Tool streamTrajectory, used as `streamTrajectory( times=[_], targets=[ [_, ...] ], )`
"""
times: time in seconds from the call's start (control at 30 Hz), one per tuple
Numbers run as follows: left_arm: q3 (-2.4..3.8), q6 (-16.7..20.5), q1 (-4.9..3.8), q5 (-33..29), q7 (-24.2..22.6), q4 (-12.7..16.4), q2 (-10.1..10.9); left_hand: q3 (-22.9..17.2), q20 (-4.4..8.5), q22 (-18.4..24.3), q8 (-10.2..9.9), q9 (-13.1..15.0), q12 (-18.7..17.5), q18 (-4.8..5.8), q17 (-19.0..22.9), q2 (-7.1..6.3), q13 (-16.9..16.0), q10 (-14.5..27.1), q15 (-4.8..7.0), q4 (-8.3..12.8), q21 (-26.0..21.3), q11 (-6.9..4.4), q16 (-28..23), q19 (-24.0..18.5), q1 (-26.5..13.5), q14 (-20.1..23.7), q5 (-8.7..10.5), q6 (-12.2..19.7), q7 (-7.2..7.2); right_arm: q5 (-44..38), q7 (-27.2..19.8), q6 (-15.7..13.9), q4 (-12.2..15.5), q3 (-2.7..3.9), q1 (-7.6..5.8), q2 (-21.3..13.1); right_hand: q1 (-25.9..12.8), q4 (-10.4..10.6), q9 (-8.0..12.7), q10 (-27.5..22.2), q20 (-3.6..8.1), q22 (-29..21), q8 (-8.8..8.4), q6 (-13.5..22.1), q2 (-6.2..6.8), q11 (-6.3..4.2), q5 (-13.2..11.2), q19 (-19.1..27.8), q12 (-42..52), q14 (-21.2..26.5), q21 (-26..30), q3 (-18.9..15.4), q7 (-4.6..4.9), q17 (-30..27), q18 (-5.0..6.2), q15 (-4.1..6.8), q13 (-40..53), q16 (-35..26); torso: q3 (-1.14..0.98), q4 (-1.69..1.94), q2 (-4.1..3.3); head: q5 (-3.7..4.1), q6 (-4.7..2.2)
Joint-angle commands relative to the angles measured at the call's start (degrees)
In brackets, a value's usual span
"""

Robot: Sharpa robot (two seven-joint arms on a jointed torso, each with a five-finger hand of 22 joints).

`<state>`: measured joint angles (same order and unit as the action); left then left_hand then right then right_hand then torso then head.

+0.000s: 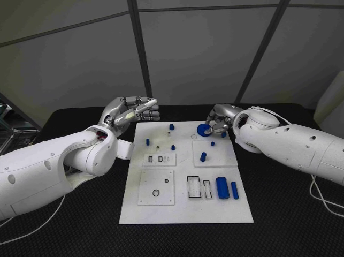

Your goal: Assemble the parts on the task board

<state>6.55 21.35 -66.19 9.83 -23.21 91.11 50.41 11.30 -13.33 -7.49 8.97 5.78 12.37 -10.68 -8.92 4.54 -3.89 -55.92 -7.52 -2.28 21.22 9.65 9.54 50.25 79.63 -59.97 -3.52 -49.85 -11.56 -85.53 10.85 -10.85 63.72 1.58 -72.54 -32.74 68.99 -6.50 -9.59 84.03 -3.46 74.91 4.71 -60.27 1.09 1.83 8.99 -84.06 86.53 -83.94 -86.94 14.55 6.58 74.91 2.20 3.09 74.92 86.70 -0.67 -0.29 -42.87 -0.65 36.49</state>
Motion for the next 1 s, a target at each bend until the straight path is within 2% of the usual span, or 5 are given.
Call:
streamTrajectory(
  times=[0.03, 0.3, 0.5, 0.8, 1.0],
  targets=[
    [0.06, -0.71, -0.08, -0.04, -0.15, 0.02, 0.01, 0.23, -0.22, 0.08, -0.22, -0.08, -0.22, 0.30, -0.07, 0.50, 0.00, 0.32, 0.00, 0.09, -0.36, -0.01, -0.17, -0.06, -0.26, 0.30, -0.17, 0.29, 0.09, -2.61, -0.31, -2.93, 1.33, 0.03, -0.12, -0.42, -0.07, -0.35, -0.24, 3.81, 0.33, 8.27, 0.19, -1.20, -0.50, -0.49, 0.65, -1.65, 0.36, -4.44, -0.35, 0.31, -0.84, 7.49, -0.68, 0.42, 11.25, 0.37, 0.01, -0.03, 0.00, -0.04, 0.02],
    [0.06, -0.77, -0.08, -0.04, -0.10, 0.01, 0.12, 0.26, -0.23, 0.10, -0.27, -0.09, -0.27, 0.29, -0.09, 0.50, 0.00, 0.33, 0.00, 0.12, -0.37, -0.02, -0.20, -0.06, -0.26, 0.31, -0.16, 0.33, 0.00, -4.25, 0.05, -6.07, 6.02, 0.05, -0.10, -2.19, -0.32, -0.55, -0.20, 3.85, 0.40, 8.68, -0.07, -1.29, -0.31, -0.52, 1.28, -1.91, 0.39, -4.46, -0.51, 0.38, -0.84, 7.60, -0.77, 0.46, 11.31, 0.40, 0.05, -0.06, 0.02, -0.03, -0.11],
    [0.06, -0.80, -0.08, -0.04, -0.09, -0.07, 0.08, 0.26, -0.23, 0.10, -0.27, -0.09, -0.27, 0.29, -0.09, 0.50, 0.00, 0.33, 0.00, 0.12, -0.37, -0.02, -0.20, -0.06, -0.26, 0.31, -0.16, 0.33, 0.00, -5.45, 0.46, -6.05, 7.93, 0.05, -0.10, -2.03, -0.41, -0.58, -0.21, 3.86, 0.41, 8.92, -0.11, -1.35, -0.26, -0.52, 1.35, -2.06, 0.40, -4.46, -0.60, 0.36, -0.84, 7.59, -0.82, 0.47, 11.32, 0.40, 0.05, 0.02, -0.03, 0.05, -0.21],
    [0.05, -0.88, -0.07, -0.04, -0.10, -0.30, -0.06, 0.26, -0.23, 0.10, -0.27, -0.09, -0.27, 0.29, -0.09, 0.50, 0.00, 0.33, 0.00, 0.12, -0.37, -0.02, -0.20, -0.06, -0.26, 0.31, -0.16, 0.33, 0.00, -7.19, 1.01, -8.34, 8.76, 0.04, -0.08, -0.42, -0.51, -0.58, -0.20, 3.86, 0.42, 9.08, -0.16, -1.37, -0.20, -0.51, 1.41, -2.16, 0.40, -4.45, -0.67, 0.35, -0.83, 7.54, -0.86, 0.47, 11.32, 0.38, 0.02, 0.10, -0.07, -0.04, -0.34],
    [0.05, -0.92, -0.06, -0.04, -0.12, -0.71, -0.23, 0.26, -0.23, 0.10, -0.27, -0.09, -0.27, 0.29, -0.09, 0.50, 0.00, 0.33, 0.00, 0.12, -0.37, -0.02, -0.20, -0.06, -0.26, 0.31, -0.16, 0.33, 0.00, -8.31, 1.70, -9.56, 7.64, 0.04, -0.05, 2.37, -0.53, -0.66, -0.19, 3.90, 0.43, 9.29, -0.22, -1.37, -0.12, -0.52, 1.51, -2.29, 0.44, -4.47, -0.75, 0.36, -0.85, 7.63, -0.91, 0.48, 11.37, 0.41, 0.09, 0.15, -0.07, -0.08, -0.35]
  ],
)
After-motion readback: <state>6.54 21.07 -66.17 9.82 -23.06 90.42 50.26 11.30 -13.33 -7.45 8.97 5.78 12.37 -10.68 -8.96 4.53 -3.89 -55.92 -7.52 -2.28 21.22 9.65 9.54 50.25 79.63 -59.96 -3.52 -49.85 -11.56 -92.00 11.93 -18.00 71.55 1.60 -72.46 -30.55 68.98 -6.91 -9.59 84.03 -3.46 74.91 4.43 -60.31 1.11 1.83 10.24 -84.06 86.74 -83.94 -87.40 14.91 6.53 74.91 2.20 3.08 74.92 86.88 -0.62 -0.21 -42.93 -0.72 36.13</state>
